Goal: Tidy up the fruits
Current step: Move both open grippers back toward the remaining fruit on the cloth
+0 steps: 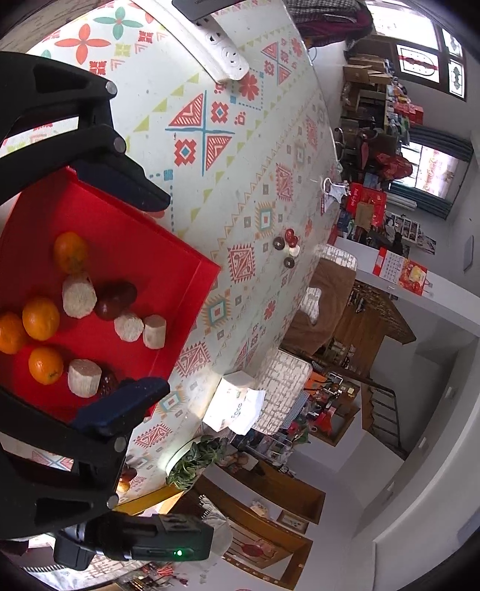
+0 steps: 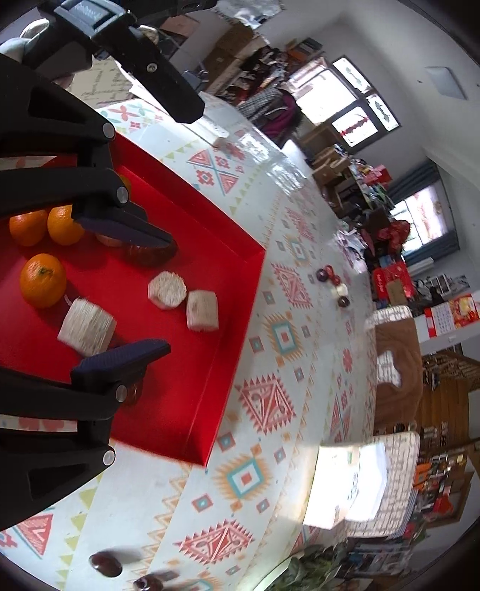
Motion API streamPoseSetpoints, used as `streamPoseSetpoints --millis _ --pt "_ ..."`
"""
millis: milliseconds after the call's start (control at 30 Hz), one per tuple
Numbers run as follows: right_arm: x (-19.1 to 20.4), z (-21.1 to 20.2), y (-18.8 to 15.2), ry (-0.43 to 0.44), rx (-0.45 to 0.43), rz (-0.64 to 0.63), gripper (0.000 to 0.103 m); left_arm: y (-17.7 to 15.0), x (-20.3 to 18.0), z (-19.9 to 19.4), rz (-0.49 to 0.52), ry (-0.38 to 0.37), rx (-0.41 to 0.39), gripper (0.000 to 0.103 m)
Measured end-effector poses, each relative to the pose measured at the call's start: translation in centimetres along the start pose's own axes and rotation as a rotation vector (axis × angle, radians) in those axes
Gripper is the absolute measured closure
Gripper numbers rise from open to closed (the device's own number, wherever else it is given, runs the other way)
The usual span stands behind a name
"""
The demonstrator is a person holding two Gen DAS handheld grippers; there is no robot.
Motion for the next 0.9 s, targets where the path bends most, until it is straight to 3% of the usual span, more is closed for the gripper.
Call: streamPoseSetpoints --millis 300,600,733,767,833,900 --pt "-3.3 -6.2 -0.4 -0.028 -0.109 0.051 0.040 -0.7 -4.4 -2.8 0.089 0.042 -0.037 0.011" --pt "-7.3 -16.8 -2.8 -0.088 -0.261 0.090 0.034 -1.9 -11.5 -9.4 0.115 -0.077 -0.105 0.011" --pt "-8.6 -21.8 -3.9 -0.128 -0.342 0.100 0.029 -1.4 -13.9 -13.5 0.154 -0.068 -0.235 0.011" --pt "-8.8 -22.9 -4.1 -0.140 -0.360 0.096 0.029 -1.2 -14.3 -14.5 0.162 -0.070 -0.273 0.004" --pt "-9.4 -25.3 -4.5 -0.167 -0.400 0.087 0.024 -0.7 -15.5 -16.9 0.174 -0.108 -0.358 0.000" --pt "-9.9 -27.0 -4.4 -0.186 -0.432 0.081 0.021 -0.7 -16.7 -17.7 0.183 -0.171 -0.362 0.000"
Point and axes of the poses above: each gripper's, at about its wrist camera, not at the fingertips, and z roughly the way its jaws point, x to its left, y to its top, the point moved 9 cm from there along z, roughly the way its jaws point, and after that the axes turned 5 degrees about y, right-handed, at the moved point
